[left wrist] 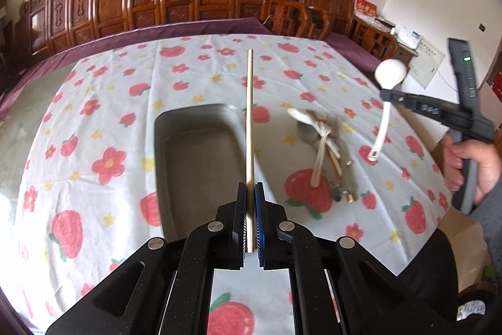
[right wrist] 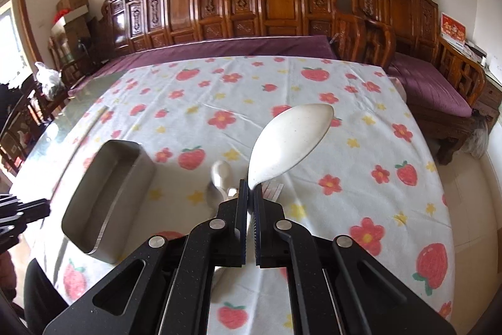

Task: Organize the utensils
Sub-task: 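Drop the chopstick into the steel tray with the left gripper while the right gripper carries the spoon over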

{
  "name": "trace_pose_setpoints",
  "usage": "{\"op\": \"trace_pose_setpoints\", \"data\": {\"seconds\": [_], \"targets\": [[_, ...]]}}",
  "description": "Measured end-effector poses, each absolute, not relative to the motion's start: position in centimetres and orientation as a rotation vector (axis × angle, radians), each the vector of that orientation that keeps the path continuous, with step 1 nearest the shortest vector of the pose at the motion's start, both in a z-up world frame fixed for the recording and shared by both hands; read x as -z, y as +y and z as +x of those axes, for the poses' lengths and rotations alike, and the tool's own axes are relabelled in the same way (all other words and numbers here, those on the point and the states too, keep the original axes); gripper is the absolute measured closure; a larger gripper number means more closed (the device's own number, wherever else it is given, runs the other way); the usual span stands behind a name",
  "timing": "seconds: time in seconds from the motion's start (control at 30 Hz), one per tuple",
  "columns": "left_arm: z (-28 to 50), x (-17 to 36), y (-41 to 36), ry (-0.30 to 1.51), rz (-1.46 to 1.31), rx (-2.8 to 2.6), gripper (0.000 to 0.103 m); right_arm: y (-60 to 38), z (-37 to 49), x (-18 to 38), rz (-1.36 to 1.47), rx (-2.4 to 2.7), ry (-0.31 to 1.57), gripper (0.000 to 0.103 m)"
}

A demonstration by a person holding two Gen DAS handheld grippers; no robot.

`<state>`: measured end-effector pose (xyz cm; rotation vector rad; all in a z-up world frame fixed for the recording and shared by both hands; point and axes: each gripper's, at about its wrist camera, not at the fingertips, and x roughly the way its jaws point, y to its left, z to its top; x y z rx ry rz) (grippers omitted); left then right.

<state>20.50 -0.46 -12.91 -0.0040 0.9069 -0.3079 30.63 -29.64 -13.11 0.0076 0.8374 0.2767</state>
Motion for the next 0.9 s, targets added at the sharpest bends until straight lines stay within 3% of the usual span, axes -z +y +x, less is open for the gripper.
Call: {"op": "trace_pose_setpoints", "data": {"seconds": [0.43,0.9], "targets": [[23.2,18.1,2.2,1.081,0.021,0.187,0.099,-18.8,28.5,12.6,-0.052,-0.502,0.859,0.099],[24.5,18.8,2.0,1.109,0.005,0.195,0.099,-14.4,28.0,13.5,-0.102,-0.573,0.895,0.099]]}}
